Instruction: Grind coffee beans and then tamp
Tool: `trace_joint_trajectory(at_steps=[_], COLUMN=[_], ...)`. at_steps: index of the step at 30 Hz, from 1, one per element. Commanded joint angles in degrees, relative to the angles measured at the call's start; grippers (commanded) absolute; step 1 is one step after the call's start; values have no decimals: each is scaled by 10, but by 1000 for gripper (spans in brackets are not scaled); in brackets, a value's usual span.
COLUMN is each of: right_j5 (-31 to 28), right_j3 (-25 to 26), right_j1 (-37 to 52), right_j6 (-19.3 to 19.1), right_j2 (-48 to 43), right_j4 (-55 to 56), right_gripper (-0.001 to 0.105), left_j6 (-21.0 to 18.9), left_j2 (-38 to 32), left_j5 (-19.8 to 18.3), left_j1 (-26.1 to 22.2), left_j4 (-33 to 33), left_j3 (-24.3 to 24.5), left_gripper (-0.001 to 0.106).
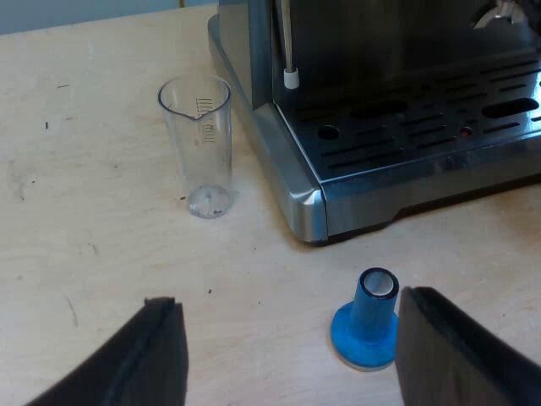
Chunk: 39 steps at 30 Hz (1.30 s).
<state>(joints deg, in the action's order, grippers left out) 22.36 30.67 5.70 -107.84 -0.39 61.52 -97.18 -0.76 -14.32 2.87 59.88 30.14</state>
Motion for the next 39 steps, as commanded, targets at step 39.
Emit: trace_joint_trajectory(at_steps=[39], right_j5=[98], right_j3=[112], right_j1=[-219], right_j6=[31], right_j2=[195], right_j4=[-173], right_gripper=[49], left_j6=[-42], left_j2=[133], left_j5=[-125], left_j1=[97], left_j4=[-134], left_j3=[70], left_gripper=[56])
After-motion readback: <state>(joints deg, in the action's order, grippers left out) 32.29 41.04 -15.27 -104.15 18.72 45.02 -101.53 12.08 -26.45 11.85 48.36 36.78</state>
